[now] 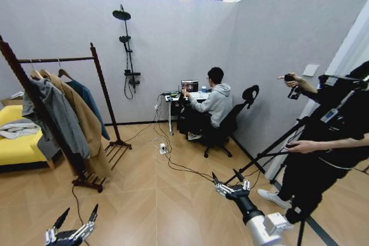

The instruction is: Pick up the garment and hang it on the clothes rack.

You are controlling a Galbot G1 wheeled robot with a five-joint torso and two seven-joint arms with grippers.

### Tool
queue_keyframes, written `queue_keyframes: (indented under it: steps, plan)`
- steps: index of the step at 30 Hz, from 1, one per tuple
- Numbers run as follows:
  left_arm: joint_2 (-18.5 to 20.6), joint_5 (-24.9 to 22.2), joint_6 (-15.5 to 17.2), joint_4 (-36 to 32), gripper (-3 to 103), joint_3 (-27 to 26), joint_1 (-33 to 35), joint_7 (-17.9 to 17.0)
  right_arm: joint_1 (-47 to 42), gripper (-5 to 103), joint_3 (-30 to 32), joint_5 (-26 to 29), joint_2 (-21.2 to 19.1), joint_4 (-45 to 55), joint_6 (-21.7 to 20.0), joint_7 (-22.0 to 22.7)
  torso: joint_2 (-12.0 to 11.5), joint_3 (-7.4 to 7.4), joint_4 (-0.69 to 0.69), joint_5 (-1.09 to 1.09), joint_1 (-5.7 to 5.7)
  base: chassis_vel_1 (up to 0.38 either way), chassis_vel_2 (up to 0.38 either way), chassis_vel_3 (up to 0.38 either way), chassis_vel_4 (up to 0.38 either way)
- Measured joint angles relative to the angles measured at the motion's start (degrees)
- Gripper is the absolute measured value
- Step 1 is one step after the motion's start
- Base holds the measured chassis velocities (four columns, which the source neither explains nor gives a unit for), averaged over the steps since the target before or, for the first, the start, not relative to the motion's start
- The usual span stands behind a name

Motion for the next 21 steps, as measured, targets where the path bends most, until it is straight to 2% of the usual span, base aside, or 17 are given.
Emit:
queue_keyframes:
  steps: [21]
  plan:
    - [0.0,0.0,0.0,0.0,100,0.0,0.0,0.0,0.4,100,0.1,0.5,-0.8,-1.3,0.1,-0.6,0.0,-0.01,0.00,0.00,-0.02,-0.015,0.012,0.013,-0.014]
